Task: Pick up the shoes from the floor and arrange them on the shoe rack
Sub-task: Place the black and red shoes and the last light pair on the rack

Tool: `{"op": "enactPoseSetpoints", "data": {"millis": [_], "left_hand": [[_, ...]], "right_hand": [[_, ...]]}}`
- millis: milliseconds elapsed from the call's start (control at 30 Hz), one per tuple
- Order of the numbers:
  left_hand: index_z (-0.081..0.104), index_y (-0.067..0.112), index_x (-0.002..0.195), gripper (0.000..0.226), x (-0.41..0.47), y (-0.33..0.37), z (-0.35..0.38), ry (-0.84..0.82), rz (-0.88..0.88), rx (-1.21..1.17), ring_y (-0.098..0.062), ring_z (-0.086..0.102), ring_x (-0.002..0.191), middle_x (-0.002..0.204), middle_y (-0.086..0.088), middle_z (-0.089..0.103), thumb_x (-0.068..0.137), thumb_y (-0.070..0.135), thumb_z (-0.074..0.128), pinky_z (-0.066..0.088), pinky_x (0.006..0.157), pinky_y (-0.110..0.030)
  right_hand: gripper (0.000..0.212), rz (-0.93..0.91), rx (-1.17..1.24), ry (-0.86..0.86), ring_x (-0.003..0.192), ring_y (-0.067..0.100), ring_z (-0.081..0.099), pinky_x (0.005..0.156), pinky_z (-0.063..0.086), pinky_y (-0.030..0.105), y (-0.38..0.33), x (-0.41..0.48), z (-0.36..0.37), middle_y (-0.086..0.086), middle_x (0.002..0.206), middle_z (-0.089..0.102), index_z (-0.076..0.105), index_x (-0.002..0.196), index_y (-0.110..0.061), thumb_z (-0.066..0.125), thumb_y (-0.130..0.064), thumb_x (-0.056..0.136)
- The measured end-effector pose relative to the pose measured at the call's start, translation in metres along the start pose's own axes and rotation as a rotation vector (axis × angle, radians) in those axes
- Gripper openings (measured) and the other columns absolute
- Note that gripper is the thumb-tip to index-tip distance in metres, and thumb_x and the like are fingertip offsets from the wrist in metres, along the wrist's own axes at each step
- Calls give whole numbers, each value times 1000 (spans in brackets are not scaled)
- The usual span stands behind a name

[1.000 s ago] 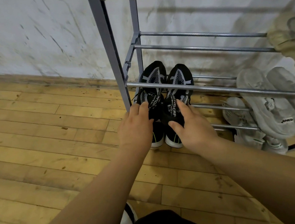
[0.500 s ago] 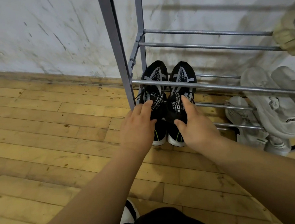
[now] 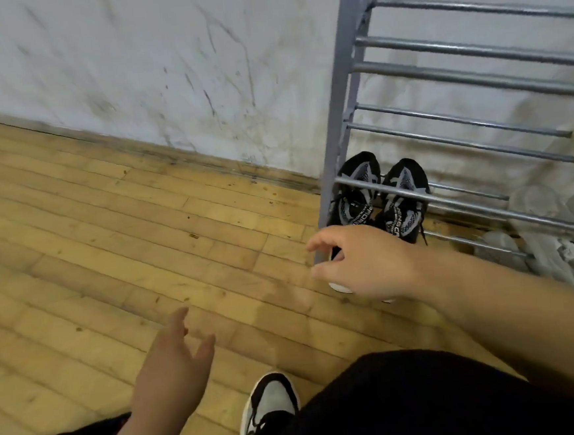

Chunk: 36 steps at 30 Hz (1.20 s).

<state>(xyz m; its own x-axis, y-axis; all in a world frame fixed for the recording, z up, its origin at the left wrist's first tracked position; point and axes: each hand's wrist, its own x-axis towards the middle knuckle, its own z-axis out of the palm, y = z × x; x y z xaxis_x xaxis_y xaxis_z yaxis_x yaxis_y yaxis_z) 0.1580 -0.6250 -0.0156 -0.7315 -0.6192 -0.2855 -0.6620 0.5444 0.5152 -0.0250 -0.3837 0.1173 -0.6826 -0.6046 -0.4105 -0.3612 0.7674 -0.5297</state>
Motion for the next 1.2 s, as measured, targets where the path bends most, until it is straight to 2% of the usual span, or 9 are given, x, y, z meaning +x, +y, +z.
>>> {"op": "enactPoseSetpoints", "data": {"millis": [167,367,467,633,767,900,1067,1133,1200], "left_hand": [[23,26,159,88,-28,-102,-58,-95,-257,71,-29,50,133,151,-11,44,89,55,68,47,108,-45],[19,26,161,100,-62,-194,-73,-121,-367,58,-29,52,127,150,-11,40,83,64,69,50,103,-39],[13,33,162,110,-75,-235,-61,-165,-437,92,-29,48,130,149,-7,39,74,76,64,49,102,-40],[-5,45,160,126,-104,-300,-31,-326,-562,171,-32,36,142,159,-3,29,64,76,71,39,112,-50],[-8,42,161,115,-128,-325,-11,-402,-476,408,-32,11,154,170,1,6,81,59,73,17,123,-52],[7,43,160,92,-122,-323,-9,-345,-419,434,-30,33,141,157,2,28,87,42,64,29,117,-48],[14,58,154,109,-110,-281,-52,-257,-178,-63,-6,50,114,137,19,42,72,40,84,51,92,-27],[17,66,151,111,-104,-253,-81,-166,-128,-482,-7,53,120,139,24,43,73,37,90,57,91,-32],[25,66,149,113,-97,-227,-103,-58,-108,-957,-24,59,126,146,10,47,66,38,96,59,95,-46]], "right_hand": [[63,-169,-364,-268,95,3,57,83,45,26,-109,17,-8,-8,151,49,40,152,-40,59,-59,95],[88,-285,-775,-480,139,27,45,108,42,40,-227,25,51,1,164,36,17,163,-32,64,-59,93],[90,-380,-759,-475,139,29,47,94,48,36,-263,29,104,3,158,45,14,163,-32,62,-60,93],[96,-355,-665,-615,136,32,48,105,49,46,-246,25,193,7,161,35,4,163,-36,66,-56,92],[102,-271,-757,-717,135,33,49,104,49,46,-217,32,216,8,161,35,0,163,-37,67,-59,89],[105,-230,-729,-718,132,32,51,104,50,46,-209,48,217,9,160,39,-4,163,-33,68,-55,90],[123,-190,-576,-677,142,31,44,110,46,47,-216,61,212,6,166,31,-10,161,-36,77,-61,79],[131,-163,-503,-691,144,31,42,111,44,48,-223,63,207,6,167,30,-13,160,-40,82,-63,73],[139,-141,-428,-718,147,31,38,114,41,48,-231,63,203,6,168,26,-17,159,-43,87,-61,69]]}}
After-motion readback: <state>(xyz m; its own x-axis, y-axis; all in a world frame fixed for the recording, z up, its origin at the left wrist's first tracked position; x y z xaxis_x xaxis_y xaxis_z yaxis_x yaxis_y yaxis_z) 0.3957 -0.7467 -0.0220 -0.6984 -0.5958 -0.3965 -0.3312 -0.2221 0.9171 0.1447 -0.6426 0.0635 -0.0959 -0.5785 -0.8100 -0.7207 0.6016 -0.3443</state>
